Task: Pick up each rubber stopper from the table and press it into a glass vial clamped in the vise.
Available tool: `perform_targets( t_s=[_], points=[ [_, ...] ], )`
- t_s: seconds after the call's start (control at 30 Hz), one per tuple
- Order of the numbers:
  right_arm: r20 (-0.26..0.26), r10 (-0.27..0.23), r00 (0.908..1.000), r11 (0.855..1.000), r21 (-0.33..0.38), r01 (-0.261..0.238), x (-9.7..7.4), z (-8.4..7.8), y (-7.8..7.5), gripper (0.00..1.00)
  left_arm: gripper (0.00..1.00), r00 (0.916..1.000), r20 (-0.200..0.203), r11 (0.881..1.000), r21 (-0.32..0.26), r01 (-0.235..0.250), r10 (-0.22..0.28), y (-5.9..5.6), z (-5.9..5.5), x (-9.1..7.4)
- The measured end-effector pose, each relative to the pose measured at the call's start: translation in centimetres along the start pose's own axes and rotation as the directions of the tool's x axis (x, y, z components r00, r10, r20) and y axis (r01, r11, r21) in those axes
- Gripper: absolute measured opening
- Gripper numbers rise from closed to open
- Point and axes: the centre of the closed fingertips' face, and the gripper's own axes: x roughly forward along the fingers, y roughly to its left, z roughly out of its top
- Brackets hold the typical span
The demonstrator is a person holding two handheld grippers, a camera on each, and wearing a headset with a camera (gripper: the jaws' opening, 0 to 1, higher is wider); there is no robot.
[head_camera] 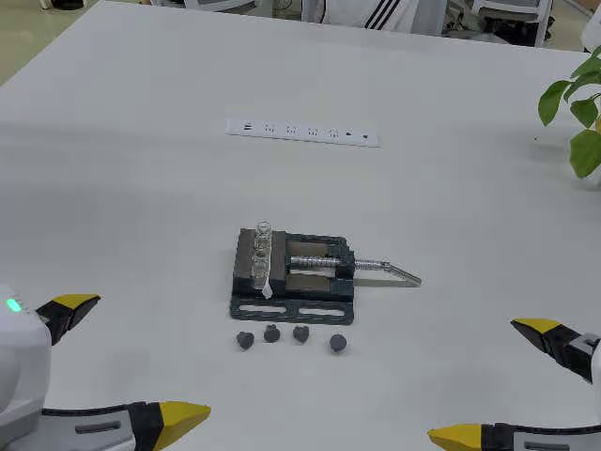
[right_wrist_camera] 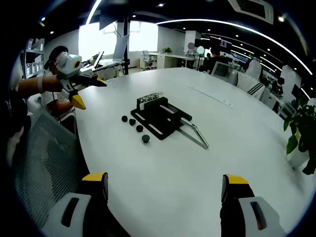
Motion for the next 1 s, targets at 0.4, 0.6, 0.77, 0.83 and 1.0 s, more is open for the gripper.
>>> perform_targets(
  t_s=[0.4,0.6,0.77,0.83,1.0],
  points=[
    [-0.066,0.064,0.9957,0.997,-0.043,-0.067,1.3,-0.2,0.5,0.90,0.98,0.9997,-0.007,1.000,-0.004,0.022,-0.022,0.0,-0.5,0.2],
    [-0.084,0.100,0.9914,0.989,-0.099,-0.108,1.6,0.7,0.8,0.89,0.98,0.9996,-0.005,1.000,-0.006,0.028,-0.028,-0.1,-0.5,0.4],
    [-0.105,0.127,0.9863,0.978,-0.155,-0.142,2.1,1.9,1.0,0.88,0.98,0.9995,-0.005,0.999,0.007,0.032,-0.032,-0.2,-0.2,0.6],
    [-0.113,0.133,0.9847,0.972,-0.181,-0.152,2.3,2.3,0.7,0.88,0.98,0.9994,-0.003,0.999,0.009,0.034,-0.033,-0.3,0.0,0.6],
    [-0.134,0.157,0.9786,0.952,-0.242,-0.185,2.9,3.5,0.2,0.86,0.98,0.9992,-0.008,0.999,0.020,0.040,-0.040,-0.3,-0.1,0.7]
  ],
)
